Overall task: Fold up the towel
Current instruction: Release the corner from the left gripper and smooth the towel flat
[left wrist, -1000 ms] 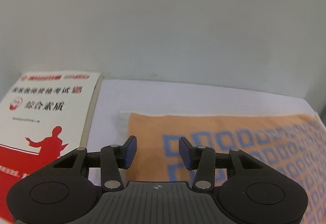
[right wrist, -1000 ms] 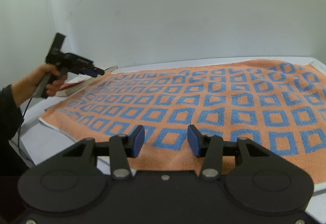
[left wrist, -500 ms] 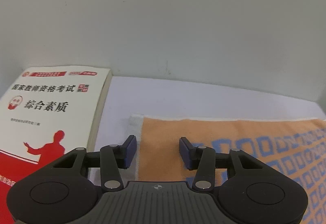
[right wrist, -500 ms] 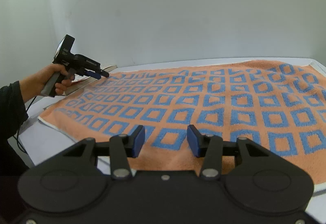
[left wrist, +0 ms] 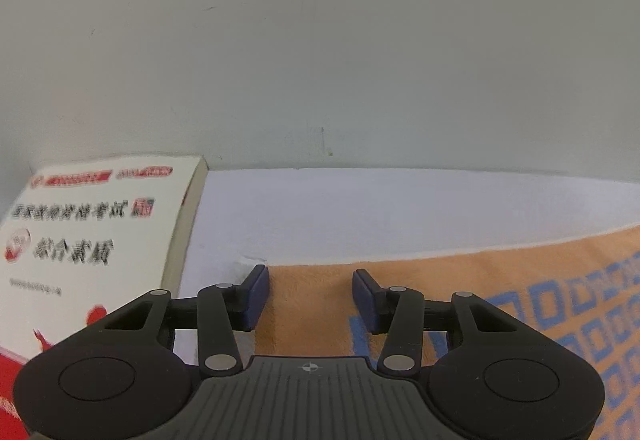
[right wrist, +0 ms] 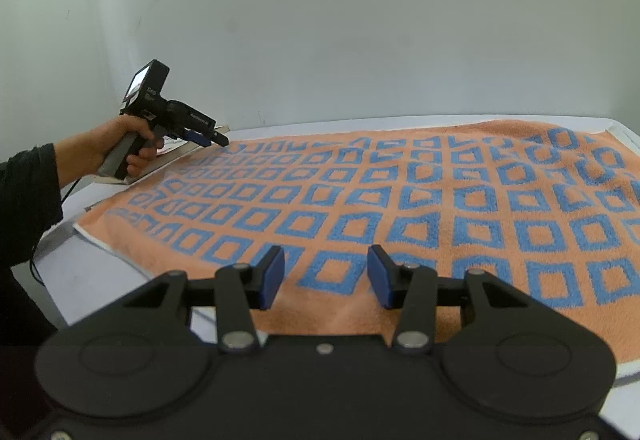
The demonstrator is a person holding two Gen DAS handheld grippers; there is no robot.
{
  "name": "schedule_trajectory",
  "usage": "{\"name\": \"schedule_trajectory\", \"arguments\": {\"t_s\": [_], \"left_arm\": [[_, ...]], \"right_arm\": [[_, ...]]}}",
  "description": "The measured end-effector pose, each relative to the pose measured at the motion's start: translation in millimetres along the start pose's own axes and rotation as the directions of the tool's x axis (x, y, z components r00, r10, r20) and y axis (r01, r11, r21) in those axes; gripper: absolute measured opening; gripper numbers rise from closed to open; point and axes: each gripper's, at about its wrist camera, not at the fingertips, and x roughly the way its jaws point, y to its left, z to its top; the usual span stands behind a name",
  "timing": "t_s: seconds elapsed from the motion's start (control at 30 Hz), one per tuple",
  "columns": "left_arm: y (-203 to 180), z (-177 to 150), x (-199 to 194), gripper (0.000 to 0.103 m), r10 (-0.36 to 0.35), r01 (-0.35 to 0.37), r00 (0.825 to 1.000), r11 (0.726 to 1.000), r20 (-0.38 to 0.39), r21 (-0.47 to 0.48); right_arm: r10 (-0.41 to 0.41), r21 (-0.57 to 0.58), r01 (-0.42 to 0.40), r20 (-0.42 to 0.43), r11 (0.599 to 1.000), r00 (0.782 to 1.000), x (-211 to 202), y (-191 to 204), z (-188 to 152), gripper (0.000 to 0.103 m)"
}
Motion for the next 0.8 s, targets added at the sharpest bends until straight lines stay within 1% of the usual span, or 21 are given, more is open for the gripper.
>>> {"name": "schedule_trajectory", "arguments": {"t_s": [0.13, 0.2, 0.3, 0.4, 0.43, 0.5, 0.6, 0.67, 0.7, 0.73, 0.77, 0.8], "left_arm": [[-1.2, 2.9, -0.9, 0.042, 0.024, -0.024, 1.0, 1.0, -0.016, -0.009], [-10.8, -1.7, -13.4, 0.043, 0.027, -0.026, 1.0, 0.999, -0.016, 0.018], [-24.6, -24.4, -47.8, 0.045, -0.046, 0.046, 0.999, 0.998, 0.004, 0.034], [-26.3, -49.3, -85.0, 0.05, -0.089, 0.088, 0.996, 0.995, 0.024, 0.041], [-26.1, -57.8, -92.9, 0.052, -0.1, 0.099, 0.995, 0.994, 0.023, 0.047], [-26.3, -82.7, -110.3, 0.052, -0.126, 0.125, 0.992, 0.989, 0.009, 0.084], [-29.1, -112.1, -125.2, 0.052, -0.128, 0.128, 0.992, 0.977, -0.01, 0.171], [-29.0, -131.8, -138.0, 0.053, -0.094, 0.093, 0.996, 0.97, -0.007, 0.226], [-27.2, -141.6, -148.3, 0.055, -0.08, 0.078, 0.997, 0.967, -0.002, 0.244], [-22.4, -147.6, -160.2, 0.064, -0.076, 0.072, 0.997, 0.968, 0.009, 0.24], [-13.1, -152.7, -164.7, 0.076, -0.067, 0.061, 0.998, 0.973, 0.017, 0.223], [-4.7, -156.4, -168.5, 0.078, -0.061, 0.056, 0.998, 0.978, 0.02, 0.202]], "right_arm": [[0.005, 0.009, -0.006, 0.002, 1.0, 1.0, -1.6, -1.8, -0.5, 0.045], [0.006, 0.01, -0.006, 0.003, 1.0, 1.0, -1.9, -1.8, -0.6, 0.045], [0.0, 0.001, 0.0, 0.001, 1.0, 1.0, -1.7, -0.2, -0.6, 0.045], [-0.002, -0.002, 0.002, 0.0, 1.0, 1.0, -1.6, 0.6, -0.4, 0.045], [-0.002, -0.002, 0.002, 0.0, 1.0, 1.0, -1.6, 0.7, -0.4, 0.045], [-0.001, 0.001, 0.001, 0.0, 1.0, 1.0, -1.5, 0.7, -0.2, 0.045], [0.001, 0.003, -0.001, -0.001, 1.0, 1.0, -1.1, 0.2, 0.4, 0.045], [0.001, 0.001, -0.001, -0.003, 1.0, 1.0, -1.0, 0.5, 0.7, 0.045], [0.0, -0.001, 0.0, -0.003, 1.0, 1.0, -0.9, 0.6, 1.0, 0.046], [-0.001, -0.004, 0.001, -0.005, 1.0, 1.0, -0.5, 0.9, 1.2, 0.046], [-0.001, -0.005, 0.001, -0.006, 1.0, 1.0, 0.1, 1.0, 1.5, 0.046], [-0.001, -0.005, 0.001, -0.006, 1.0, 1.0, 0.7, 0.8, 1.8, 0.046]]}}
